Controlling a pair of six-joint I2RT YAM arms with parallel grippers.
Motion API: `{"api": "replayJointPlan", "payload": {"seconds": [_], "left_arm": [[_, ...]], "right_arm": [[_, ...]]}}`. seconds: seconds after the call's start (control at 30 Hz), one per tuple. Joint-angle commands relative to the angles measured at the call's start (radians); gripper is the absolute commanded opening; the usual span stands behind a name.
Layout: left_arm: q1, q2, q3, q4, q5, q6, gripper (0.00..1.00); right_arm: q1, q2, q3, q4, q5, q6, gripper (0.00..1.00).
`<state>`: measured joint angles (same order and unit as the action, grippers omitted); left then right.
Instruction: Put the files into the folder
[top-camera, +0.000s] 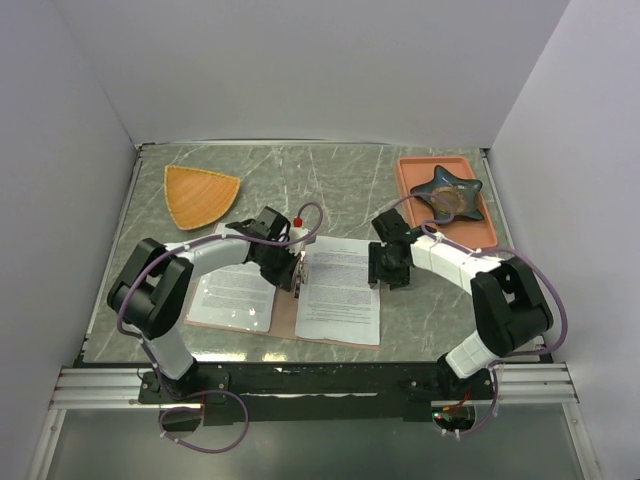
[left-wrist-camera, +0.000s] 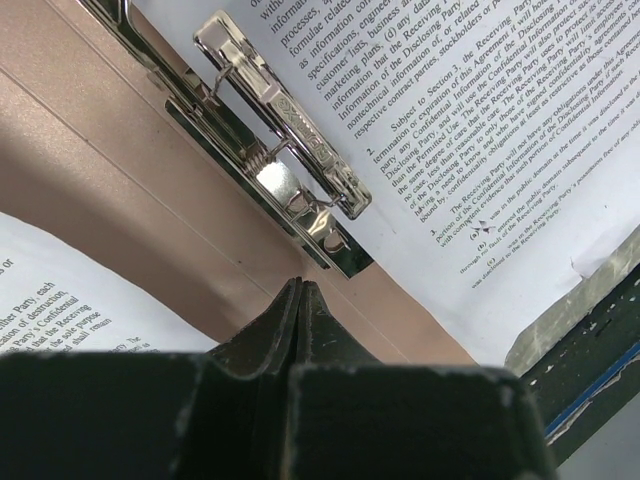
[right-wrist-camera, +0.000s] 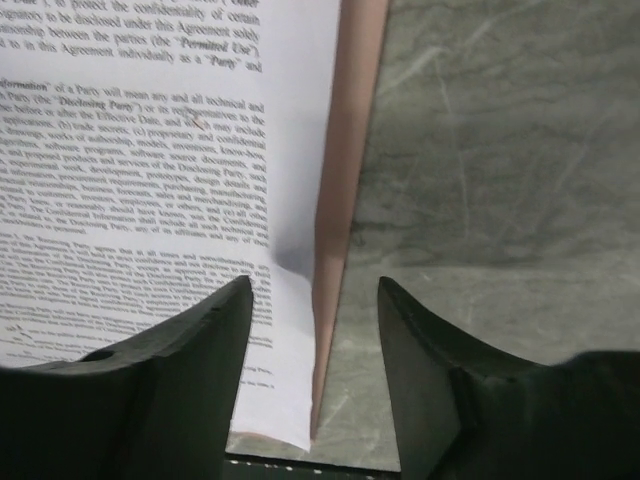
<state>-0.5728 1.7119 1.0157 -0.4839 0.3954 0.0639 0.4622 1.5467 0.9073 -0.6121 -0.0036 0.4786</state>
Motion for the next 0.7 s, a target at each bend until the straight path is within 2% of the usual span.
{"api": "replayJointPlan", "payload": {"seconds": [0.0,0.13,0.23,0.37,0.47,0.5,0.6,0.67], "left_arm": [[0.002,-0.047,0.009,-0.005,0.025,-0.003,0.03],[0.004,-0.057,0.015,-0.009,0.046,-0.003,0.02],[0.019,-0.078,0.030,-0.025,0.054,0.005,0.02],[0.105,-0.109,0.092,-0.093,0.092,0.028,0.03],[0.187,-0.146,0.126,-0.133,0.102,0.074,0.05],[0.209,-0.159,0.127,-0.134,0.083,0.086,0.05],[0.283,-0.167,0.103,-0.118,0.031,0.125,0.08],[0.321,-0.158,0.089,-0.104,0.004,0.137,0.10]], "right_arm": [[0.001,-0.083,0.045,-0.075,0.056,0.018,0.68],[0.000,-0.143,0.076,-0.058,0.034,0.040,0.64],[0.001,-0.178,0.087,0.055,-0.065,0.051,0.57],[0.003,-0.078,0.131,0.191,-0.222,0.069,0.53],[0.004,0.033,0.174,0.302,-0.331,0.094,0.57],[0.007,0.059,0.189,0.327,-0.378,0.098,0.63],[0.027,0.148,0.248,0.428,-0.423,0.109,0.74],[0.039,0.217,0.298,0.468,-0.450,0.109,0.76]]}}
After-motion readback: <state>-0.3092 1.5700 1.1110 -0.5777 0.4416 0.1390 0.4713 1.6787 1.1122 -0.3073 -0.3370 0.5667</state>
